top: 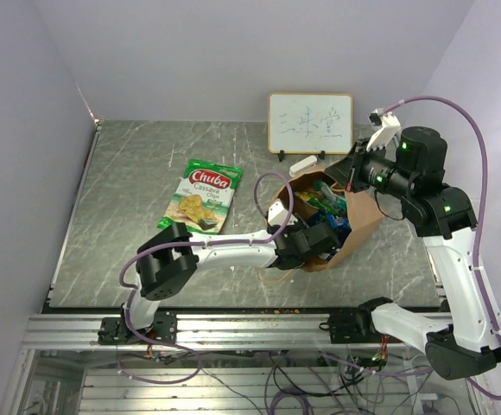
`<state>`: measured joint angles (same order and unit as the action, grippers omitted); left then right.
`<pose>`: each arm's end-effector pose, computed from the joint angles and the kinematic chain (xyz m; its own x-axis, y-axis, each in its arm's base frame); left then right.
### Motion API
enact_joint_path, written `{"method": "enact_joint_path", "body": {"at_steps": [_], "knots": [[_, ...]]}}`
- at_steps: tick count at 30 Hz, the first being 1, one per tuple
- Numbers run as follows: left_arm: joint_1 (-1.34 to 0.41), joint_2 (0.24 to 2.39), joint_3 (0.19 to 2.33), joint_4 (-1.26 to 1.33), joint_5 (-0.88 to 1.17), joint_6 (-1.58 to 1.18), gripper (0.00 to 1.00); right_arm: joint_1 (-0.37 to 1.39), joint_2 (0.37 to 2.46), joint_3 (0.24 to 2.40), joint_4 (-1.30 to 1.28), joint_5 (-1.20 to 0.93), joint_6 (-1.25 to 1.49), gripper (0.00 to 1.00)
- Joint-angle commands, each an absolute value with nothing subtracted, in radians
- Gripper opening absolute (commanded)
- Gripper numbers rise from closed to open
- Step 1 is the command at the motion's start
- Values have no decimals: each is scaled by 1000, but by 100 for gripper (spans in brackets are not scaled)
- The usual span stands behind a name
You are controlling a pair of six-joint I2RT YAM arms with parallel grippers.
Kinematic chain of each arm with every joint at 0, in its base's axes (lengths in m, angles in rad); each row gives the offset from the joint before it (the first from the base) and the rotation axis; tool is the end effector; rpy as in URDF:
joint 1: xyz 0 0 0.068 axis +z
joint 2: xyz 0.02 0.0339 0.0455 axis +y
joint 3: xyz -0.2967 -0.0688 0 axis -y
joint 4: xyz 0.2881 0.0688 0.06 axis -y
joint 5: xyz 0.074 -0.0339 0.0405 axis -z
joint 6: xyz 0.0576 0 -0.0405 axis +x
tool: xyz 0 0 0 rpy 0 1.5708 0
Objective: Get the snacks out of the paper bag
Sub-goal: Take out the snack from the paper bag.
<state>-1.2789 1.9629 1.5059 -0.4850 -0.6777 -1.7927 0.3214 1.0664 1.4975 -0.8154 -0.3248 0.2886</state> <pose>0.1751 -0.4573 0.2183 -0.5730 -0.7337 -0.3652 -0.3679 0.6285 -0.6854 0.2148 0.0909 0.4999 -0.5061 0.1158 -0.8547 -0.4548 0.8061 0.3785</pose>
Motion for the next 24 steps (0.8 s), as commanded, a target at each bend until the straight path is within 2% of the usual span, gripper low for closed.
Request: {"method": "enact_joint_path", "body": {"at_steps": [1, 9, 13, 18, 24], "knots": [[-1266, 1988, 1549, -502, -720, -1802, 44, 324, 1045, 1504, -799, -333, 300, 0], [-1250, 1991, 1580, -487, -711, -1737, 42, 324, 1039, 1515, -823, -320, 296, 0], [-1254, 1959, 1617, -546, -727, -1700, 46, 324, 1033, 1516, -837, -312, 289, 0], [-1254, 1875, 1513, -475, -726, -1745, 48, 325, 1027, 1509, -830, -309, 291, 0], [-1249, 1902, 1535, -501, -702, -1763, 51, 324, 1032, 1509, -824, -313, 290, 0]]}}
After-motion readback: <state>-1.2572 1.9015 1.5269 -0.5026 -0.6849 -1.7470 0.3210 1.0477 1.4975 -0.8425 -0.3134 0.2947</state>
